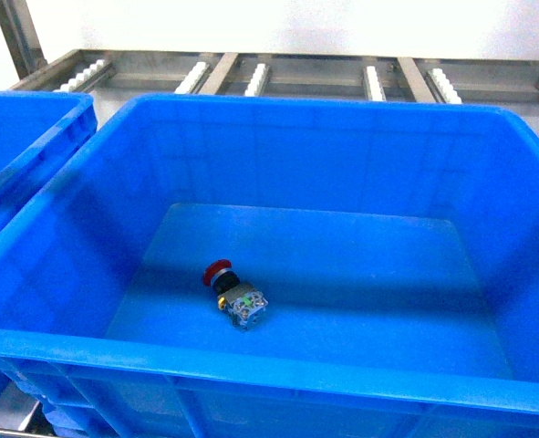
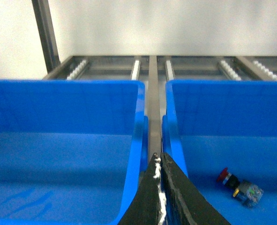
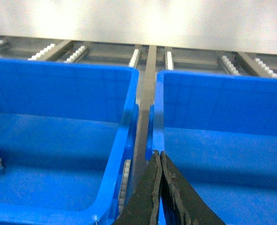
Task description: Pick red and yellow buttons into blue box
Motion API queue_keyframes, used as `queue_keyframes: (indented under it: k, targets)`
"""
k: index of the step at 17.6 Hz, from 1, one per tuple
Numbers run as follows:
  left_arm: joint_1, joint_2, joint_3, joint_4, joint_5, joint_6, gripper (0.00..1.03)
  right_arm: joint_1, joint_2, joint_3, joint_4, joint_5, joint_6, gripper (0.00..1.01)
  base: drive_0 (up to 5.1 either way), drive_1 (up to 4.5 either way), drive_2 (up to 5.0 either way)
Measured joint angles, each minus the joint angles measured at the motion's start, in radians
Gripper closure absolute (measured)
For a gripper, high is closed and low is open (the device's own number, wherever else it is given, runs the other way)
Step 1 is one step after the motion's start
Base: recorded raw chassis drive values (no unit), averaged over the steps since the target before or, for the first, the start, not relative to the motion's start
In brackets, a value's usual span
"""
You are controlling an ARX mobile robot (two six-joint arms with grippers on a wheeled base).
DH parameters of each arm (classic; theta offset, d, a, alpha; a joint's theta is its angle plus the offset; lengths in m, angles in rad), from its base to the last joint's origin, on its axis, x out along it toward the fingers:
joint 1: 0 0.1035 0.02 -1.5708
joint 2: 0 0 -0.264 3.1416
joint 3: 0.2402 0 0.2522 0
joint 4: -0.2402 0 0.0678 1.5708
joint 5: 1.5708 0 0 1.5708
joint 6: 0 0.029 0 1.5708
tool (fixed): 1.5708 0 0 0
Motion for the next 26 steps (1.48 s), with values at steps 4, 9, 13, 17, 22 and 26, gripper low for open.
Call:
queue_keyframes:
  k: [4, 9, 13, 17, 22, 26]
  targets:
    - [0.000, -0.107, 0.000, -0.105, 0.001, 0.000, 1.01, 0.000, 0.000, 0.000, 0.003, 0.000, 0.000, 0.99, 0.0, 0.00, 0.0]
    - [0.000, -0.328, 0.000, -0.340, 0.001, 0.000, 1.01, 0.000, 0.000, 0.000, 0.003, 0.000, 0.000, 0.99, 0.0, 0.00, 0.0]
    - [0.000, -0.328, 0.000, -0.340, 0.001, 0.000, 0.78, 0.000, 0.000, 0.000, 0.003, 0.000, 0.000, 0.85, 0.0, 0.00, 0.0]
    - [0.000, -0.328, 0.000, -0.340, 0.001, 0.000, 0.62, 0.000, 0.000, 0.000, 0.003, 0.000, 0.000, 0.70, 0.0, 0.00, 0.0]
    - [0.000, -0.328, 0.000, -0.340, 0.001, 0.000, 0.42, 0.000, 0.000, 0.000, 0.003, 0.000, 0.000, 0.50, 0.0, 0.00, 0.0]
    - [0.000, -0.328, 0.000, -0.340, 0.001, 0.000, 0.25, 0.000, 0.000, 0.000, 0.003, 0.000, 0.000, 0.33, 0.0, 0.00, 0.0]
